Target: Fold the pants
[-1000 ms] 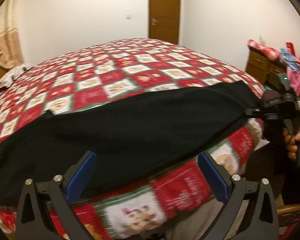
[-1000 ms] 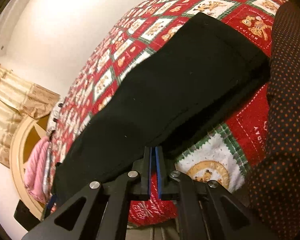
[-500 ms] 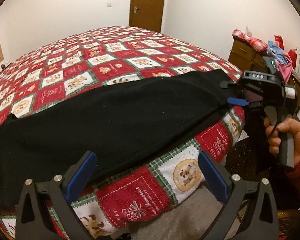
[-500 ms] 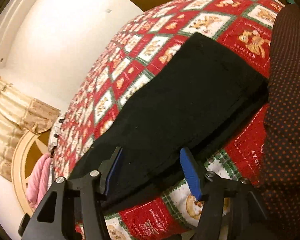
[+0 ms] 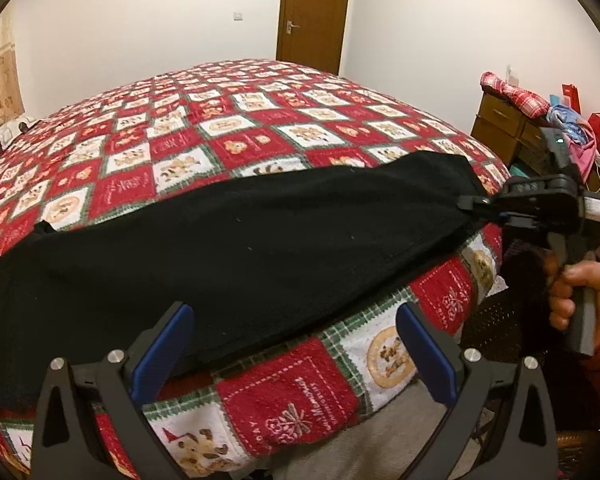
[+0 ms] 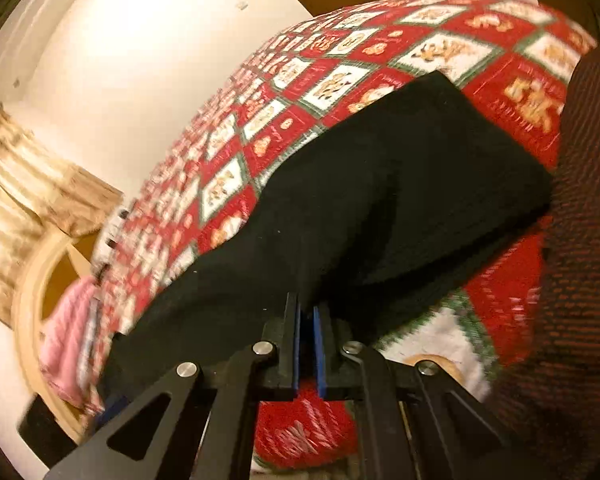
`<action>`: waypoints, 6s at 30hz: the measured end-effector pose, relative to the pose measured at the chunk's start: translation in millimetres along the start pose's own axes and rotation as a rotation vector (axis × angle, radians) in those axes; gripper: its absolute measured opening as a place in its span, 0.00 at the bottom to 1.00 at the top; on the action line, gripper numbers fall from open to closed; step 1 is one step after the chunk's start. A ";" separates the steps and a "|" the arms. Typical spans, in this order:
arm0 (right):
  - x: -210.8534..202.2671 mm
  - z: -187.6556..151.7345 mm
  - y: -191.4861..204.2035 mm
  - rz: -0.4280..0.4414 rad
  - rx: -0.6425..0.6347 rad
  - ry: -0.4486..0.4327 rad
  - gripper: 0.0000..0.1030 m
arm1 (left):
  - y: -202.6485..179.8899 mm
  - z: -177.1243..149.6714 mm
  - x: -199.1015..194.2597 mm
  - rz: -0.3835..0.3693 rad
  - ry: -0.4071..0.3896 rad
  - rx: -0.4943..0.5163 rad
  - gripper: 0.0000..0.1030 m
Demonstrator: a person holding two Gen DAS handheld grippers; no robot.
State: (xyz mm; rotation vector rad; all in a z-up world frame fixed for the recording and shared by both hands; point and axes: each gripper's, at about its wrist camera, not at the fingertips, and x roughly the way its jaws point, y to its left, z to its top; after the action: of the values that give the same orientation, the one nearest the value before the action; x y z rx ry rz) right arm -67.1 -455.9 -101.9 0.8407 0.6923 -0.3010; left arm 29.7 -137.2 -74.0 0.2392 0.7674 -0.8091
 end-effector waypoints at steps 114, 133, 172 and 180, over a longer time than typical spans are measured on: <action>12.8 -20.9 97.9 0.111 -0.372 0.145 0.20 | 89.4 4.2 2.4 0.058 -0.073 -0.212 1.00; 10.8 -22.0 40.5 0.145 -0.173 0.045 0.21 | 5.2 55.3 85.1 -0.262 -0.003 -0.060 0.37; 11.6 -12.6 77.0 0.149 -0.232 -0.007 0.21 | 71.2 49.7 74.9 -0.144 0.081 -0.149 0.18; 28.5 -24.7 120.8 0.102 -0.454 0.025 0.21 | 75.2 65.2 71.3 -0.058 0.063 -0.087 0.39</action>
State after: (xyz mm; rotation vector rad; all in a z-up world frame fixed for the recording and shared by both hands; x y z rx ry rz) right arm 3.9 -358.9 -62.5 0.4444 0.7036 -0.0354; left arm 150.1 -156.7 -84.0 0.1659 0.8705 -0.8240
